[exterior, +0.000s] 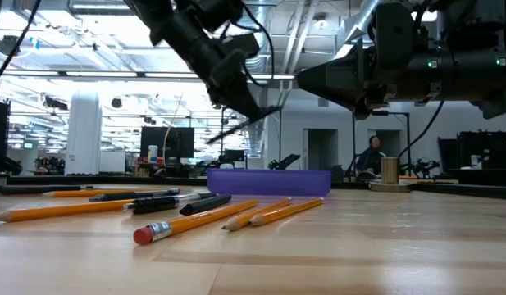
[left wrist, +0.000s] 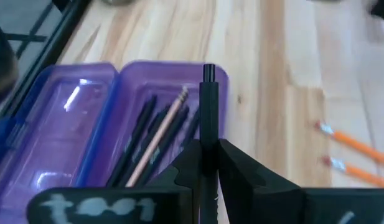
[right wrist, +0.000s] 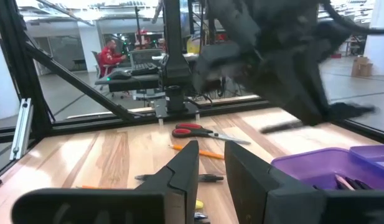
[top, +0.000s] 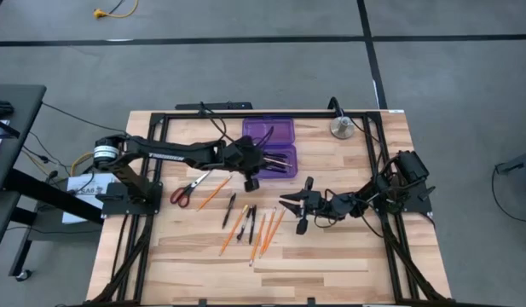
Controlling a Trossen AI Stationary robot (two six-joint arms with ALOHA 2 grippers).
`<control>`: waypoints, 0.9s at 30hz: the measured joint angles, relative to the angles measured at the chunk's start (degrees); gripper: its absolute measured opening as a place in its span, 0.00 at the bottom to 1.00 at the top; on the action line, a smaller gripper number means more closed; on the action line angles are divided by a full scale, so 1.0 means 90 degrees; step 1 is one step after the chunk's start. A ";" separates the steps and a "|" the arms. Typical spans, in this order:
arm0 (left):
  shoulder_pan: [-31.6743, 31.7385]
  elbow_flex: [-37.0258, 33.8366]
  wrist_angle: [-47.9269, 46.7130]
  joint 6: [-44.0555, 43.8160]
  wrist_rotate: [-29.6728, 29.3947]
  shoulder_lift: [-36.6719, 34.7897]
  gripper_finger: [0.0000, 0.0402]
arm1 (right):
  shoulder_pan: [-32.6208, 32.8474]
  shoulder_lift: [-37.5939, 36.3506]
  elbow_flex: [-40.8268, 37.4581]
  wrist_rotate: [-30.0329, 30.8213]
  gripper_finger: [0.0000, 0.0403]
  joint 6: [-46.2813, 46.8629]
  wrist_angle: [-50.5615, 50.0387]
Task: Pick & place school supplies into a supply box
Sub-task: Put the black pen into the the purple supply box
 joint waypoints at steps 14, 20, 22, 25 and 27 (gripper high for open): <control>0.0277 0.0002 0.0557 -0.0579 0.0027 0.0649 0.07 | -0.0004 0.0000 0.0052 0.0005 0.18 0.0000 -0.0132; 0.0272 0.0000 0.0705 -0.0576 0.0032 0.0647 0.08 | -0.0004 0.0000 0.0049 0.0005 0.18 -0.0002 -0.0148; 0.0272 0.0000 0.0704 -0.0574 0.0031 0.0647 0.10 | -0.0004 0.0000 0.0049 0.0005 0.18 -0.0002 -0.0146; 0.0272 0.0000 0.0724 -0.0574 0.0029 0.0647 0.12 | -0.0004 0.0000 0.0049 0.0005 0.18 0.0000 -0.0145; 0.0272 0.0000 0.0768 -0.0574 0.0027 0.0647 0.14 | -0.0004 0.0000 0.0049 0.0005 0.18 -0.0002 -0.0144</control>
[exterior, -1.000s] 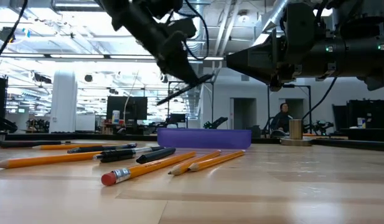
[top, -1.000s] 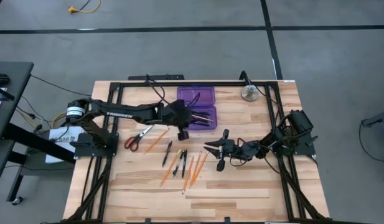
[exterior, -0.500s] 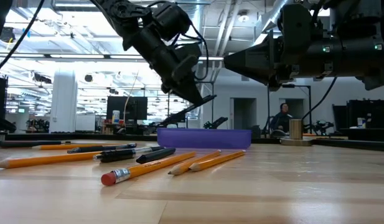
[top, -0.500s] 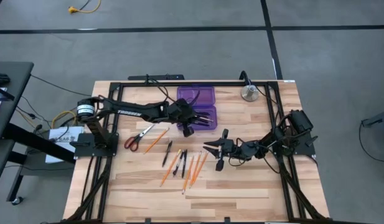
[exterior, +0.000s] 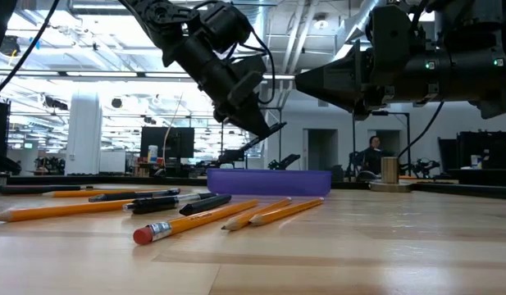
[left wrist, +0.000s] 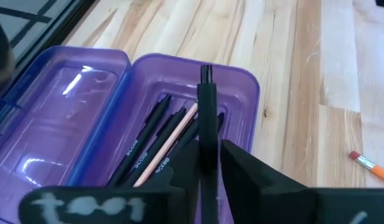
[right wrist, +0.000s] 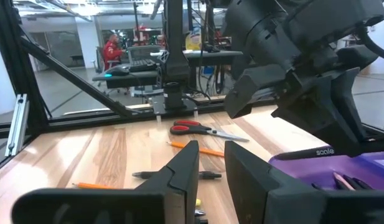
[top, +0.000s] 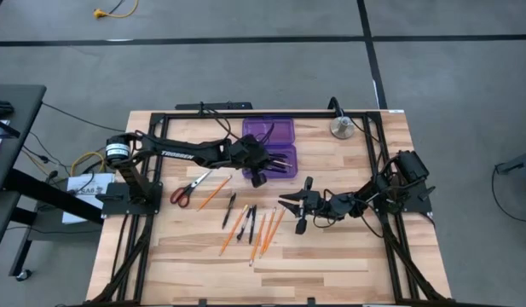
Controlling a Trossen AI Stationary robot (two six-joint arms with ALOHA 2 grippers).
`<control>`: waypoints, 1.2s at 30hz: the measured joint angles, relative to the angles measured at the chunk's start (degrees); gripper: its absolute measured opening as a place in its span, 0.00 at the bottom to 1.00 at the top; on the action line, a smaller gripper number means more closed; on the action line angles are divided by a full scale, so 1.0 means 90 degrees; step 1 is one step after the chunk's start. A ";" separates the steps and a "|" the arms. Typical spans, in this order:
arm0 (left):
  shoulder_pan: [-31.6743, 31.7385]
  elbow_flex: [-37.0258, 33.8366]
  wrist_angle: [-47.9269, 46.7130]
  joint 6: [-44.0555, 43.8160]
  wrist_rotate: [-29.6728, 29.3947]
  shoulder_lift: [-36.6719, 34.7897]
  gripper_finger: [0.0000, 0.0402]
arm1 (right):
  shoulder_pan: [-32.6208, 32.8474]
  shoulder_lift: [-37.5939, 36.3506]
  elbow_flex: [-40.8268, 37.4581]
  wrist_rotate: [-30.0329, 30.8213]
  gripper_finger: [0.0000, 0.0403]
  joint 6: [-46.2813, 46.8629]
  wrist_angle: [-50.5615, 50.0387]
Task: Pick & place school supplies into a supply box
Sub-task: Put the black pen into the the purple supply box, then put the orange pencil into the purple supply box
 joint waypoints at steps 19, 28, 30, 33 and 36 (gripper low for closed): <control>-0.0157 0.0005 -0.0619 -0.0849 0.0139 -0.0262 0.26 | 0.0000 0.0000 0.0000 0.0000 0.18 0.0002 -0.0080; -0.0916 0.0002 -0.2898 -0.1642 0.0956 -0.0862 0.26 | 0.0000 0.0000 0.0000 -0.0002 0.18 0.0132 -0.0177; -0.1230 0.0002 -0.3177 -0.1848 0.0628 -0.0940 0.26 | 0.0000 0.0000 0.0000 -0.0002 0.18 0.0165 -0.0177; -0.1713 0.0000 -0.3634 -0.2126 0.0219 -0.0974 0.26 | 0.0000 0.0000 0.0000 -0.0001 0.18 0.0167 -0.0177; -0.2197 -0.0003 -0.4172 -0.2495 -0.0393 -0.0976 0.26 | 0.0002 0.0000 0.0000 0.0000 0.18 0.0170 -0.0177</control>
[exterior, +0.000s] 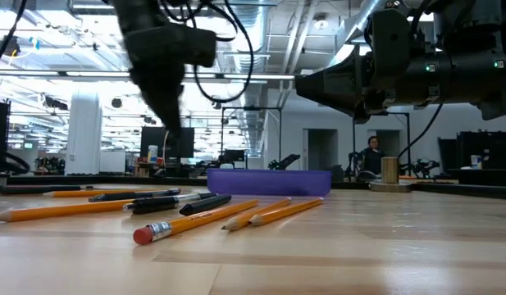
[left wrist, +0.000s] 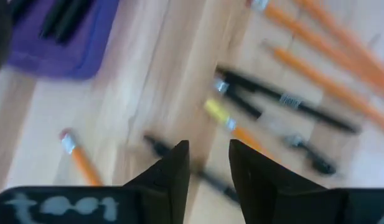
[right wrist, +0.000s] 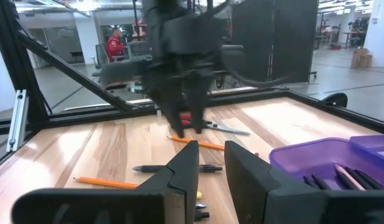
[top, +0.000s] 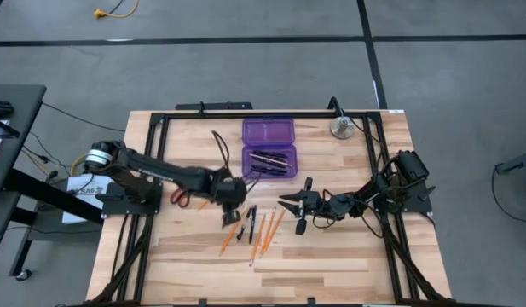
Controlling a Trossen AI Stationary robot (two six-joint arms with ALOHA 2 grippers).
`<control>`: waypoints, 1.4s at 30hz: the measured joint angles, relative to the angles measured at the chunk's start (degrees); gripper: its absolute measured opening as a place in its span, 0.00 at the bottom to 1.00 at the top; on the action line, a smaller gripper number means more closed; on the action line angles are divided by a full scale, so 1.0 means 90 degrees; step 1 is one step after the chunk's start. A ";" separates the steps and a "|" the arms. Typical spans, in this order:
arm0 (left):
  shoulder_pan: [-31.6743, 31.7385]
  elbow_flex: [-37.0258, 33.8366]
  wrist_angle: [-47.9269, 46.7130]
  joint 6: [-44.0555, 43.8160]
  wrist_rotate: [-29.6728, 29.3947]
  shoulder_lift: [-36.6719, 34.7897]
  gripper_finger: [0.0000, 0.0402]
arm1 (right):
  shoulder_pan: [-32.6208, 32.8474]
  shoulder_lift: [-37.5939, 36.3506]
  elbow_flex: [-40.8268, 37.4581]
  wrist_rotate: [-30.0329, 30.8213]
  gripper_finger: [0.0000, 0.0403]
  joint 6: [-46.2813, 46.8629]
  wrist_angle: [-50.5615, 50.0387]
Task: Pick & place school supplies into a supply box
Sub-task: Put the orange pencil into the purple supply box
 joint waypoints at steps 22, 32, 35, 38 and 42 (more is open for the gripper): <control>0.0276 -0.3486 0.1867 -0.1629 -0.0349 -0.2637 0.26 | -0.0025 0.0000 0.0019 -0.0005 0.18 0.0002 0.0000; 0.0614 -0.3906 0.2269 -0.1778 -0.0391 -0.2596 0.26 | -0.0108 0.0000 0.0034 -0.0023 0.18 0.0002 -0.0002; 0.0613 -0.3906 0.2268 -0.1774 -0.0390 -0.2596 0.26 | -0.0128 0.0000 0.0034 -0.0021 0.18 0.0002 -0.0006; 0.0613 -0.3906 0.2260 -0.1774 -0.0389 -0.2596 0.26 | -0.0121 0.0000 0.0034 -0.0024 0.18 0.0002 -0.0010; 0.0608 -0.3906 0.2222 -0.1770 -0.0451 -0.2596 0.26 | -0.0121 0.0000 0.0034 -0.0027 0.18 0.0002 -0.0010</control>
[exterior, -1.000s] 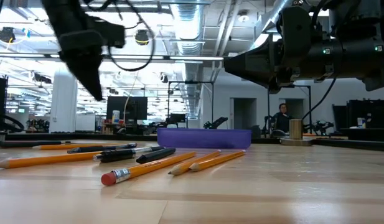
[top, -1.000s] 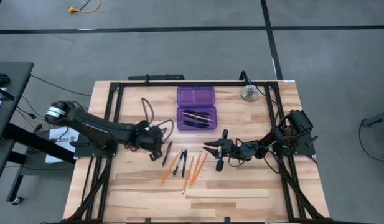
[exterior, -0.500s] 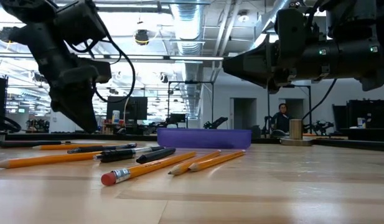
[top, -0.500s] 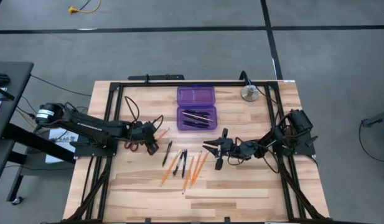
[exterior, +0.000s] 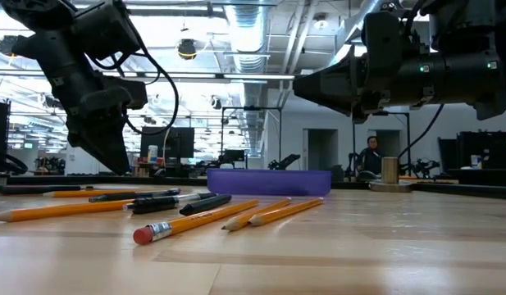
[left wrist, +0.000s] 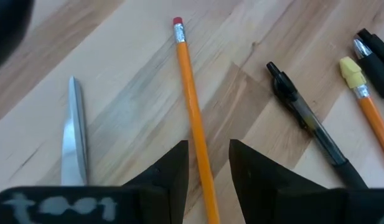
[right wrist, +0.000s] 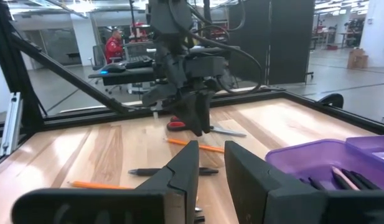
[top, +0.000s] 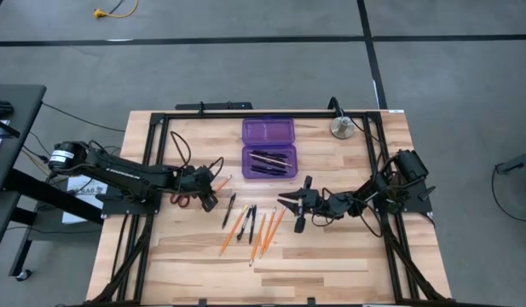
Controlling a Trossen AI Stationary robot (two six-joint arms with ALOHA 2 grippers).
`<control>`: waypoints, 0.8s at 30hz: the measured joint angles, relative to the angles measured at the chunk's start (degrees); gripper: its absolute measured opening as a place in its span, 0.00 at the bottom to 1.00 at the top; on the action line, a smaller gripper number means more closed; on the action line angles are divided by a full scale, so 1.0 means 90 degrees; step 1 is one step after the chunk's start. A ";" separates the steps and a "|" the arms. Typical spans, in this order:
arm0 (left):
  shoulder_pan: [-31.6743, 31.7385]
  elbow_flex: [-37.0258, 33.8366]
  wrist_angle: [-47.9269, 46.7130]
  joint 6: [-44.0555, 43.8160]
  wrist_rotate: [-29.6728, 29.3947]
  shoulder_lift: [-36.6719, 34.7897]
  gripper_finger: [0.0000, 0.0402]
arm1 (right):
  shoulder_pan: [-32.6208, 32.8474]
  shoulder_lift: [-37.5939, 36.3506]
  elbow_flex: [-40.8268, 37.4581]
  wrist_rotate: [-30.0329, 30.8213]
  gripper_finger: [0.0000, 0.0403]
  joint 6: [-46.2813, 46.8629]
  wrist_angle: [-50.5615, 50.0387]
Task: Pick & place school supplies into a supply box
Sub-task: Put the orange pencil into the purple supply box
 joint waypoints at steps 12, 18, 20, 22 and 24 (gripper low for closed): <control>-0.0002 0.0002 -0.0002 -0.0008 -0.0196 0.0000 0.26 | 0.0000 0.0000 0.0000 0.0002 0.18 0.0000 0.0000; -0.0002 0.0002 -0.0004 -0.0016 -0.0366 0.0000 0.26 | 0.0000 0.0000 0.0000 0.0004 0.18 0.0000 0.0000; -0.0002 0.0002 -0.0015 -0.0017 -0.0441 0.0000 0.26 | 0.0000 0.0000 0.0000 0.0002 0.18 0.0000 0.0000; -0.0002 0.0002 -0.0056 -0.0019 -0.0480 0.0000 0.26 | 0.0000 0.0000 0.0000 0.0002 0.18 0.0000 0.0000; -0.0002 -0.0003 -0.0137 -0.0036 -0.0491 0.0002 0.26 | 0.0000 0.0000 0.0000 0.0002 0.18 0.0000 0.0000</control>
